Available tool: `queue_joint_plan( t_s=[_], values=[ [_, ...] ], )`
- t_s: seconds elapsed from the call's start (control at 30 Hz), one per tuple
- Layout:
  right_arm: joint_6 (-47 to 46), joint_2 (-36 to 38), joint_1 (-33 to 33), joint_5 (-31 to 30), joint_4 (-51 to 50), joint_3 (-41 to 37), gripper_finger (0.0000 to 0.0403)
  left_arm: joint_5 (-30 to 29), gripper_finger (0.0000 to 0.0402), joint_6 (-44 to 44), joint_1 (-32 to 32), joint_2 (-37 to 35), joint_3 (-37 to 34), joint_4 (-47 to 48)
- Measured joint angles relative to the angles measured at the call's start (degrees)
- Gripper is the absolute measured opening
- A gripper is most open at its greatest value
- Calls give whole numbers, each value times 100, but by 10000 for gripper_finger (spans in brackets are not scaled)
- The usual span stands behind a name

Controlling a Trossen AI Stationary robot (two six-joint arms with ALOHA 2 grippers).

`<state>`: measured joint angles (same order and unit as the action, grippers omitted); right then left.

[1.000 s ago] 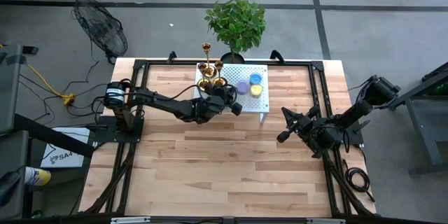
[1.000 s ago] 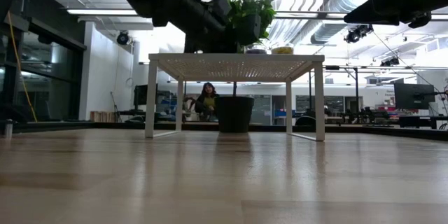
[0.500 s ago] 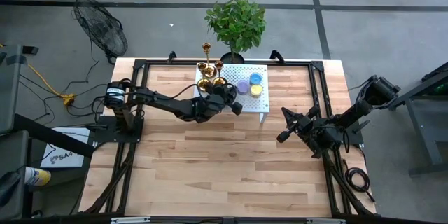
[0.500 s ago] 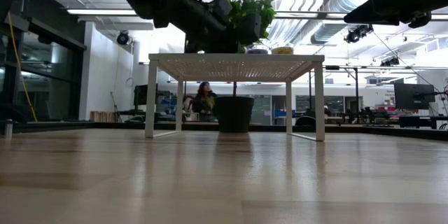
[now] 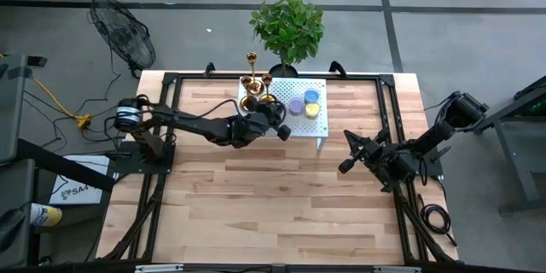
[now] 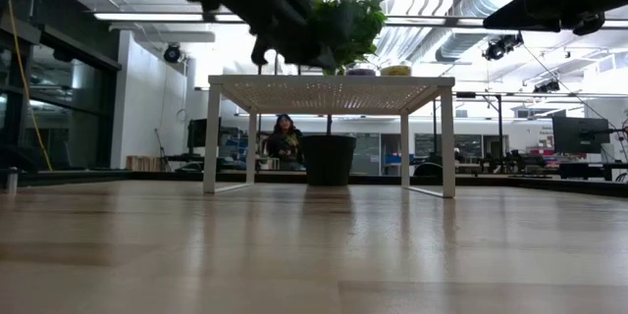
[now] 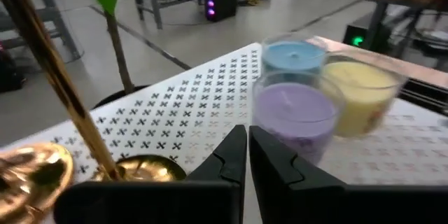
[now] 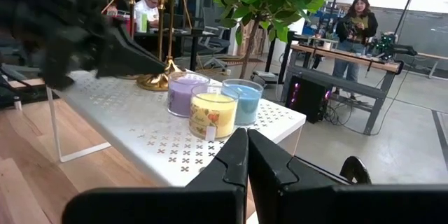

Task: Pick & Place candle stick holders
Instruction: Return to Home Position

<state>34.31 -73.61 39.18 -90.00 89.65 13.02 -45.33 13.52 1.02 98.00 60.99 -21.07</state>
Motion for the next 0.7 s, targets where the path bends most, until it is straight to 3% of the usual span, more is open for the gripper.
queue_joint_plan(
  t_s=[0.2, 0.4, 0.7],
  values=[
    [385, 364, 145, -2, 8, 0, 0, 584, 17, -60, -237, -736, -35, 915],
    [953, 1049, 598, 5, 11, -64, 0, 602, 17, -399, -664, -1649, -523, 1132],
    [456, 2310, 1526, 100, 5, -1252, 0, 565, 17, -667, -1427, -3134, -1771, 1078]
  ],
)
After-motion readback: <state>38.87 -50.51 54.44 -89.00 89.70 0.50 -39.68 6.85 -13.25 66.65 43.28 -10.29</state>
